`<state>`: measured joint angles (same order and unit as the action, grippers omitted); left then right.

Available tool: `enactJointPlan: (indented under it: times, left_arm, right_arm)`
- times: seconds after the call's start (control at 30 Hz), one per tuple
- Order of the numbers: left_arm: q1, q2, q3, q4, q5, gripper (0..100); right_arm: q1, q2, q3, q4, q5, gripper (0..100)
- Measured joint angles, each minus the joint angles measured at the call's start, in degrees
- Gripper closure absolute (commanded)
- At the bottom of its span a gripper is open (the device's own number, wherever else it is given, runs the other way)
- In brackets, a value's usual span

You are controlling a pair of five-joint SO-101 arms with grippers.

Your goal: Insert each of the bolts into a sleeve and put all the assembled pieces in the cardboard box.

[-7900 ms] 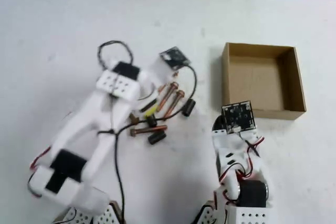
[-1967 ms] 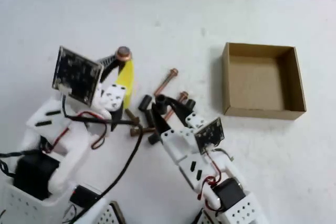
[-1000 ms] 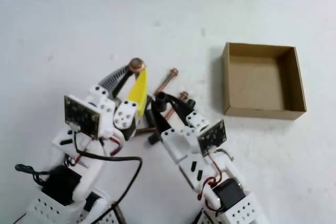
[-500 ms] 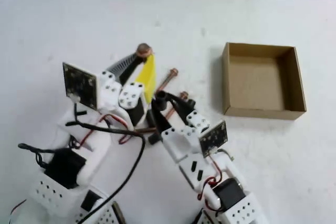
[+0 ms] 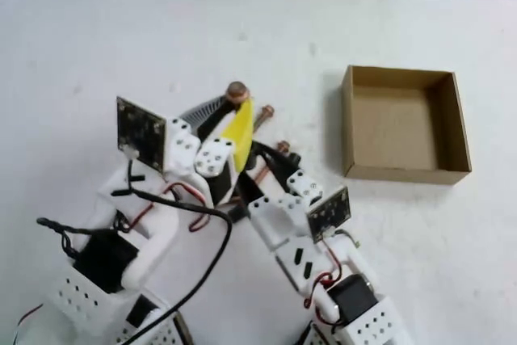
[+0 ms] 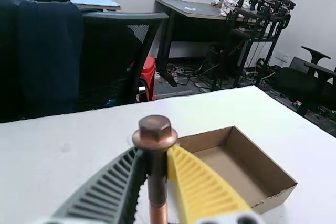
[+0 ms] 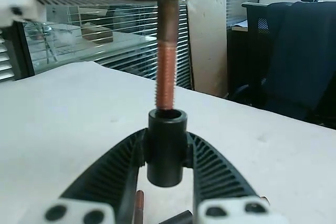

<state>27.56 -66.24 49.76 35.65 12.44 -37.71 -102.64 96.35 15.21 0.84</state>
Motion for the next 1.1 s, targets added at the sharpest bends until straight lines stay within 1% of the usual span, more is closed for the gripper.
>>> enactJointPlan:
  times: [0.9, 1.1]
  left_arm:
    - [0.26, 0.0, 0.7, 0.35, 0.26, 98]
    - [0.35, -0.09, 4.13, 0.35, 0.26, 98]
  right_arm:
    - [0.0, 0.0, 0.0, 0.0, 0.0, 98.1]
    - [0.0, 0.0, 0.0, 0.0, 0.0, 98.1]
